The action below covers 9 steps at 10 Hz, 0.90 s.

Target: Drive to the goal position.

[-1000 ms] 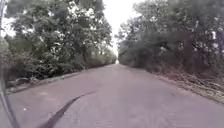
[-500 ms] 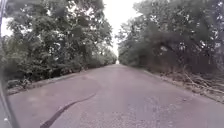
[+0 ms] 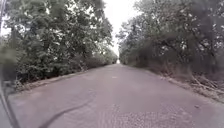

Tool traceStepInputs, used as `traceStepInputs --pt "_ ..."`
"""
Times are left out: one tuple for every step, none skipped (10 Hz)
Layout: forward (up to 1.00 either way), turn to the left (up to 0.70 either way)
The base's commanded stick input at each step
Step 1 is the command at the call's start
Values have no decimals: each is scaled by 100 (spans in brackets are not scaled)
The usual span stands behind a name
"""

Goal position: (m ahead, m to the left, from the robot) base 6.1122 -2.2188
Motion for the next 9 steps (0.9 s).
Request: traceStepInputs --pt "70 0" --pt "70 0" --pt "70 0" --pt "70 -3" --pt "70 -16" --pt "70 -20" --pt "70 -12" --pt "70 -3" --pt "70 0"
